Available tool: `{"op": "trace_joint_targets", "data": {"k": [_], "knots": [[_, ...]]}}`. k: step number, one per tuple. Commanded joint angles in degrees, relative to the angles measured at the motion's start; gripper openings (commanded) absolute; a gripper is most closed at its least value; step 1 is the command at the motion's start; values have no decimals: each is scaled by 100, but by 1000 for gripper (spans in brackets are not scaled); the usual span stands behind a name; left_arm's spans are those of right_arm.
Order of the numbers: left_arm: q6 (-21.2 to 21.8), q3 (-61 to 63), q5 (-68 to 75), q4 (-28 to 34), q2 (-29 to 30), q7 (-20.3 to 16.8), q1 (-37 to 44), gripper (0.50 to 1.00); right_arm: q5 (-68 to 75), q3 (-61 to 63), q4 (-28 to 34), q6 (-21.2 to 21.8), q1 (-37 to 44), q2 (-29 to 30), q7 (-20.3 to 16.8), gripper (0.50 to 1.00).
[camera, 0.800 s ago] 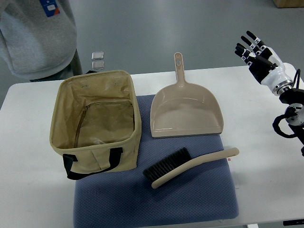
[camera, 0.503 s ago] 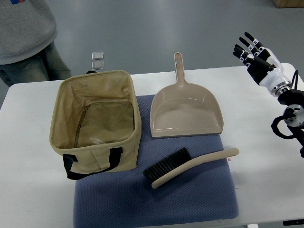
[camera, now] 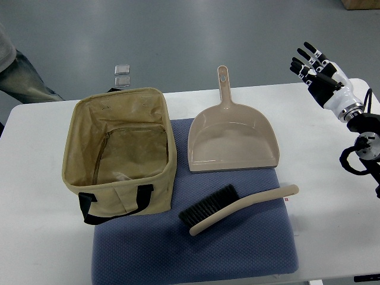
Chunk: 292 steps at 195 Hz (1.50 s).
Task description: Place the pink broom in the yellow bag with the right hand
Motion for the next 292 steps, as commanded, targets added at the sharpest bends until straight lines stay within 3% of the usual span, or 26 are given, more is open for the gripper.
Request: {"op": "trace_joint_targets", "data": {"k": [1, 195, 235, 292], "knots": [[5, -1, 7, -9, 0, 1, 1, 1000, -1, -1, 0, 78, -14, -3, 9, 930], [5, -1, -2, -1, 0, 1, 1, 1000, 43, 69, 27, 377, -32, -152, 52, 930], [-4, -1, -2, -1, 0, 1, 1, 1000, 78, 25, 9, 816, -6, -170, 44, 930], [-4, -1, -2, -1, 0, 1, 1, 1000, 34, 8, -26, 860, -14, -179, -27, 928]]}}
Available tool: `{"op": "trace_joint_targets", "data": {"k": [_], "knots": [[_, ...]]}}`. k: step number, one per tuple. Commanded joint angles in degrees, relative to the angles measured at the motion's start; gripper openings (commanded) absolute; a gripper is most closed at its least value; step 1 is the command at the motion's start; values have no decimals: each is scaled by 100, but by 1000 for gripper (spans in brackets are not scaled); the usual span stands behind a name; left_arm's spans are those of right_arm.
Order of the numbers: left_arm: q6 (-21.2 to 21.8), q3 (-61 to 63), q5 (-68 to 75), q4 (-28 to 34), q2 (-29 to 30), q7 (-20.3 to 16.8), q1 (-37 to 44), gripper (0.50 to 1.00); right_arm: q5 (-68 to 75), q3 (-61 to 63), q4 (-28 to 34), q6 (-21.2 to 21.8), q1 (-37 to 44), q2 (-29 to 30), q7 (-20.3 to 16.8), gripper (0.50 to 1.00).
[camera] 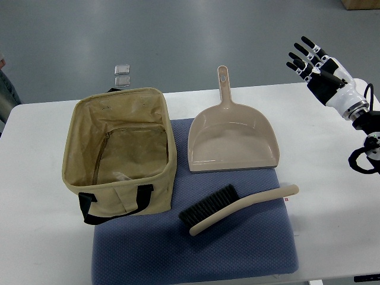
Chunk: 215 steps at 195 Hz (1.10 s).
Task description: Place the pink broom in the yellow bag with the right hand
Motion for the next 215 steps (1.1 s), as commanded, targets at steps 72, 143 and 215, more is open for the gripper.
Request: {"op": "trace_joint_targets", "data": {"k": [72, 143, 215], "knots": [[5, 0, -1, 0, 0, -1, 0, 1000, -77, -678, 3, 644, 80, -334, 41, 926], [5, 0, -1, 0, 0, -1, 0, 1000, -1764, -1267, 231, 820, 370, -756, 481, 913], [4, 0, -1, 0, 0, -1, 0, 1000, -4286, -2304, 1874, 434, 660, -1625, 1166, 860]]}}
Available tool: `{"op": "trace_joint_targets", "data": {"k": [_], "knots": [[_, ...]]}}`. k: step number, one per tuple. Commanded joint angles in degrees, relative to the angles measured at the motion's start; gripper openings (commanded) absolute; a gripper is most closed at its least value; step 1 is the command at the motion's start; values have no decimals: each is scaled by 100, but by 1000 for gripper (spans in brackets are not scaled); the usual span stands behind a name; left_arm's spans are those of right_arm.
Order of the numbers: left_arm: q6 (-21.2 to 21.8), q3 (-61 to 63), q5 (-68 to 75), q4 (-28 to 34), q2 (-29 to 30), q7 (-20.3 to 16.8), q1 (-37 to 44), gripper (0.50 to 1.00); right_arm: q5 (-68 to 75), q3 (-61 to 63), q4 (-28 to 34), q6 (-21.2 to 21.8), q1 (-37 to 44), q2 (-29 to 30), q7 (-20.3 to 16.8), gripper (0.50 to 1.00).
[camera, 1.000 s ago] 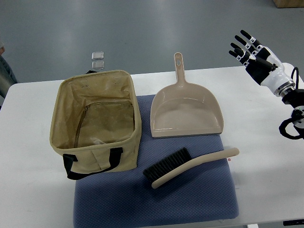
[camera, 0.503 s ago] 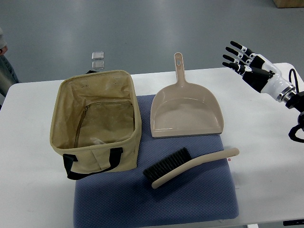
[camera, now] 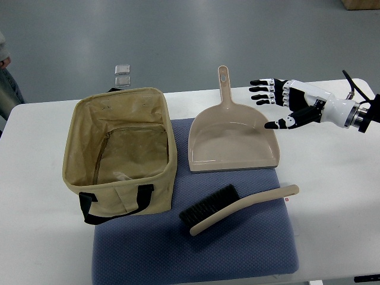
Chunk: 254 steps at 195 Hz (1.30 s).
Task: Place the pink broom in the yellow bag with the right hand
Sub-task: 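Reach the right hand past the dustpan down toward the brush handle, then close the right hand around the beige brush handle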
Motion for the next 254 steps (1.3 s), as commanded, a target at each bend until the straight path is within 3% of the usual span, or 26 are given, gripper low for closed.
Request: {"op": "trace_joint_targets", "data": {"k": [1, 32, 97, 156, 190, 202, 254], "knots": [[5, 0, -3, 0, 0, 2, 0, 1000, -584, -377, 539, -367, 91, -247, 78, 860], [5, 0, -2, 0, 0, 2, 0, 1000, -1656, -1027, 1154, -1403, 187, -475, 227, 860], [5, 0, -3, 0, 0, 2, 0, 1000, -3124, -2398, 2296, -2801, 407, -1152, 236, 860], [-4, 0, -3, 0, 0, 2, 0, 1000, -3766, -3215, 2358, -3891, 425, -1161, -71, 852], [-4, 0, -2, 0, 0, 2, 0, 1000, -3933, -3435, 2349, -4225, 433, -1135, -414, 829], [5, 0, 6, 0, 0, 2, 0, 1000, -3942, -3514, 2349, -4269, 433, -1126, -502, 801], [-4, 0, -3, 0, 0, 2, 0, 1000, -4091, -3760, 2288, -4454, 433, -1073, -907, 766]]}}
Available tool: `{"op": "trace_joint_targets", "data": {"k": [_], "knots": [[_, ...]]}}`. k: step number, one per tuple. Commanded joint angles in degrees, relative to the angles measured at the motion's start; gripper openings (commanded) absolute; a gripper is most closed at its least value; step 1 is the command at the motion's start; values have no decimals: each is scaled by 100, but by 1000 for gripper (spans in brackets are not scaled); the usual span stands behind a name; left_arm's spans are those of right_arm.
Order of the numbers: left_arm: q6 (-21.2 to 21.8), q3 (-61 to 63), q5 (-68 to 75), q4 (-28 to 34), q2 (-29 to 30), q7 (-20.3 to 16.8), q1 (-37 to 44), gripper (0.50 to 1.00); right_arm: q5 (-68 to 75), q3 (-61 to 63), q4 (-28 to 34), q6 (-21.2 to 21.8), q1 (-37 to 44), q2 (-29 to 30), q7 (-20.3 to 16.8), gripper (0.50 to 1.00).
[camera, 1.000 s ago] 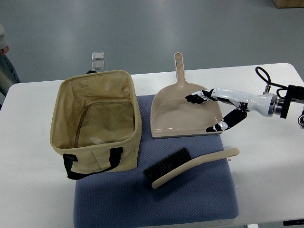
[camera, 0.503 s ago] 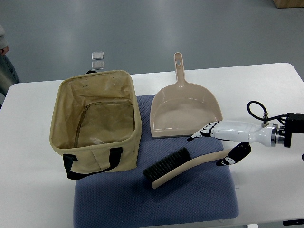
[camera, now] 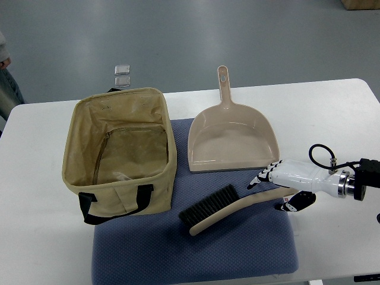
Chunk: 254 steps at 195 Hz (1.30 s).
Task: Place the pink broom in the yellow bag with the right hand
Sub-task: 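Close the right hand around the beige brush handle, then lift the brush with the right hand and carry it over the bag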
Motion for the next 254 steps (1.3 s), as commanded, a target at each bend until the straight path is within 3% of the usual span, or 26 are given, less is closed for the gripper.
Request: {"op": "trace_joint_targets", "data": {"k": [1, 25, 40, 59, 79, 179, 254], "knots": [[-4, 0, -1, -1, 0, 0, 0, 1000, -117, -58, -22, -39, 0, 48, -128, 766], [-4, 0, -1, -1, 0, 0, 0, 1000, -179, -58, -57, -48, -9, 101, -234, 756], [5, 0, -1, -1, 0, 0, 0, 1000, -197, -58, -74, -83, -9, 136, -295, 723], [5, 0, -1, -1, 0, 0, 0, 1000, -223, -58, -92, -180, -9, 171, -357, 637], [5, 0, -1, -1, 0, 0, 0, 1000, -232, -58, -127, -206, -9, 180, -410, 500], [-4, 0, -1, -1, 0, 0, 0, 1000, -30, 39, -250, -786, 334, 83, -348, 500], [5, 0, -1, -1, 0, 0, 0, 1000, 1175, 39, -250, -778, 1653, -374, -181, 500]]}}
